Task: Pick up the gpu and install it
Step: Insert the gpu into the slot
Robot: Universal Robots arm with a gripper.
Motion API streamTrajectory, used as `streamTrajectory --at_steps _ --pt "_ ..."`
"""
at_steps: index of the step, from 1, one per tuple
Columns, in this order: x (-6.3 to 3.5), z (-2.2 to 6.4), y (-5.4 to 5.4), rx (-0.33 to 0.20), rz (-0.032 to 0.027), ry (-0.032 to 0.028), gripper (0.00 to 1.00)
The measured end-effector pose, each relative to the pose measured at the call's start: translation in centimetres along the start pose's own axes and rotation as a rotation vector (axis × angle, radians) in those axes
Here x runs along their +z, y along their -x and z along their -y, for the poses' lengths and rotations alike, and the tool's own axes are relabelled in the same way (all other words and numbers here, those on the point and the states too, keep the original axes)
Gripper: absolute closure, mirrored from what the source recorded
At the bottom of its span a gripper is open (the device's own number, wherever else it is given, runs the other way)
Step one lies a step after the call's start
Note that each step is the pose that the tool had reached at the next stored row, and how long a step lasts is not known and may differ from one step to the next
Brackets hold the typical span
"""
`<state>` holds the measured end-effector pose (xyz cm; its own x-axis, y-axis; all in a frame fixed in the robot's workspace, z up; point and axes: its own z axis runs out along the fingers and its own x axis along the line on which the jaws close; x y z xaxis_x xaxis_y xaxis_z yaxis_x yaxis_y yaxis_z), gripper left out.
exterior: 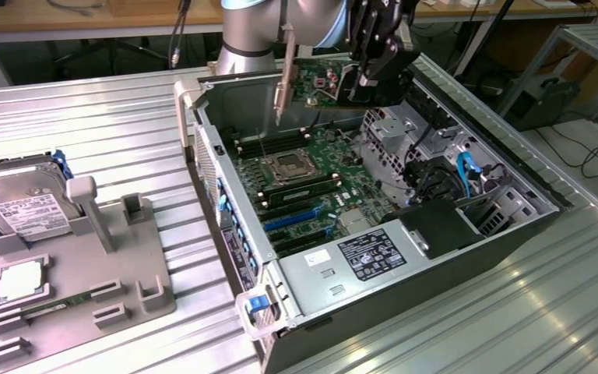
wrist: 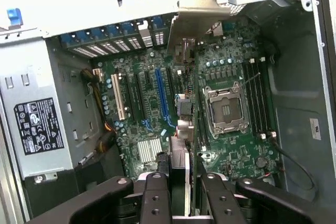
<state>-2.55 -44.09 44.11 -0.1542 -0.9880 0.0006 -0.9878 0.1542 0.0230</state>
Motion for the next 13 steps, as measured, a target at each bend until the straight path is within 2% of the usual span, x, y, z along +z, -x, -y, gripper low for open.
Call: streamTrajectory --at_steps 6,13 --pt "0.00 0.00 0.00 -0.101 -0.0024 -0.0001 0.73" --pt "0.01 0.00 0.00 -0.162 -0.0037 -0.0001 0.73"
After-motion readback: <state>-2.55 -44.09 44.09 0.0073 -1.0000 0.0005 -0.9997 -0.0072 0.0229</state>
